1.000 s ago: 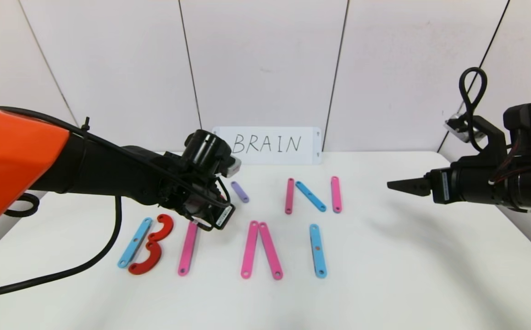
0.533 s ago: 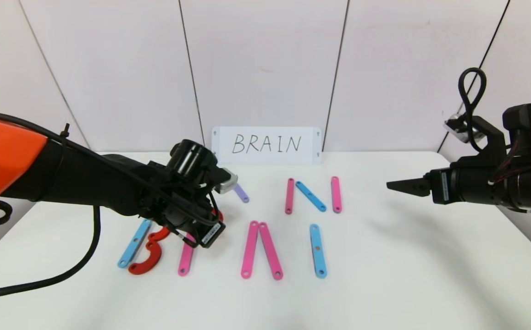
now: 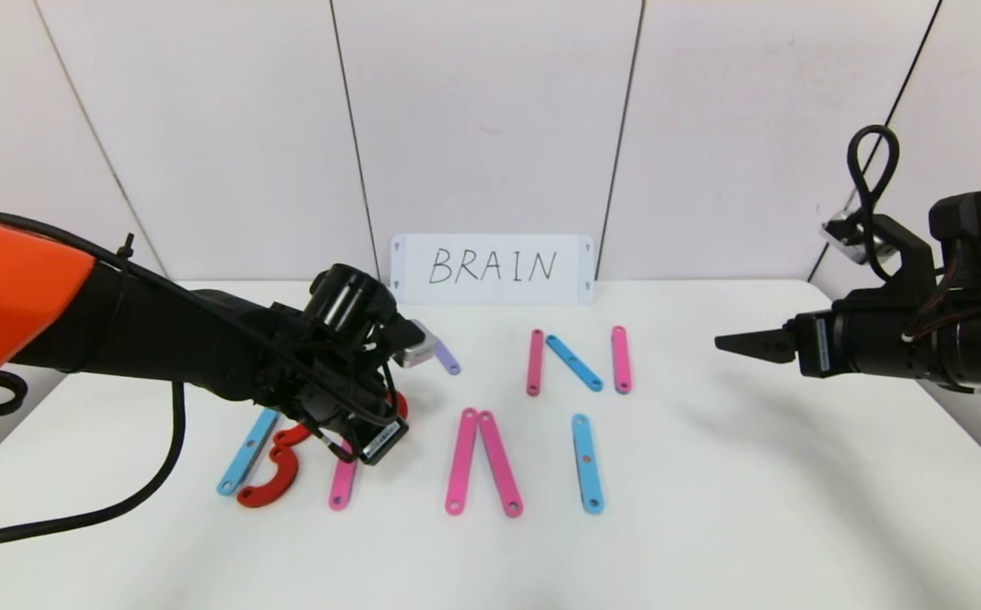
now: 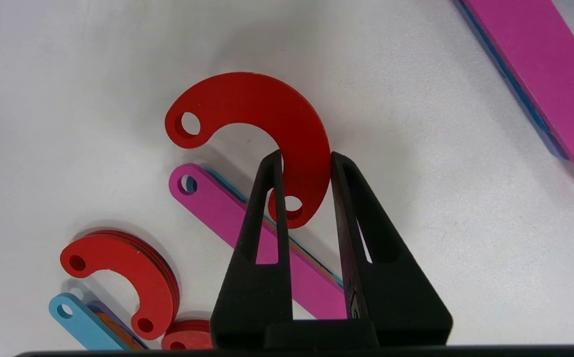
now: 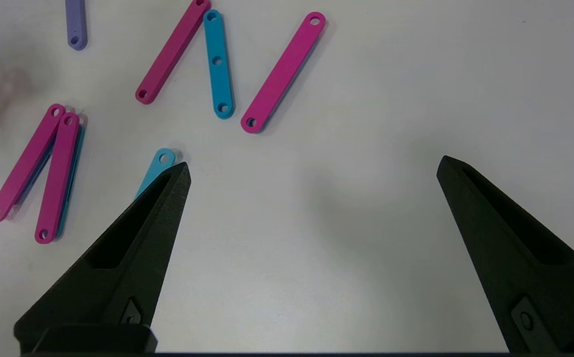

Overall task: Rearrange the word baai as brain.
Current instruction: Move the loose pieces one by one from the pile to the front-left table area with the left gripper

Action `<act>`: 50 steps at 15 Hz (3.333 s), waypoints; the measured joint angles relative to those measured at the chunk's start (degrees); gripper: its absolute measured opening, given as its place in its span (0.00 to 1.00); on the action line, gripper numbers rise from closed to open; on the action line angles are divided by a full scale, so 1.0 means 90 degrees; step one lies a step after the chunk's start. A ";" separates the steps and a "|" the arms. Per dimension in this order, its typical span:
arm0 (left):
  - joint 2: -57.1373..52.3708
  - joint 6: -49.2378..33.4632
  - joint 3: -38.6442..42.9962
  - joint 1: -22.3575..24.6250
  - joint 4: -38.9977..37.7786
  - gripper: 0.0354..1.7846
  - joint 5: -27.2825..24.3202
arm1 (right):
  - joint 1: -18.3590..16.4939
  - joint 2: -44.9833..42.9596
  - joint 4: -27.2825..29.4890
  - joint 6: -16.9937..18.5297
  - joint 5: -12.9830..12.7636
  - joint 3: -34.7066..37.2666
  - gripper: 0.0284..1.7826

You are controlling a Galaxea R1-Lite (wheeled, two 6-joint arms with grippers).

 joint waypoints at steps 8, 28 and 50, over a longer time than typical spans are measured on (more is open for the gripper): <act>0.0187 -0.0034 -0.0024 0.0005 0.0012 0.16 -0.0064 | 0.0014 0.0020 0.0000 0.0000 0.0000 0.0000 0.98; 0.0337 0.0027 -0.0406 -0.0003 0.0019 0.98 0.0065 | 0.0026 0.0037 0.0000 -0.0003 0.0000 0.0007 0.98; 0.0498 -0.0240 -0.0692 0.0180 -0.0031 0.98 0.0558 | 0.0087 0.0011 0.0000 -0.0009 0.0009 0.0049 0.98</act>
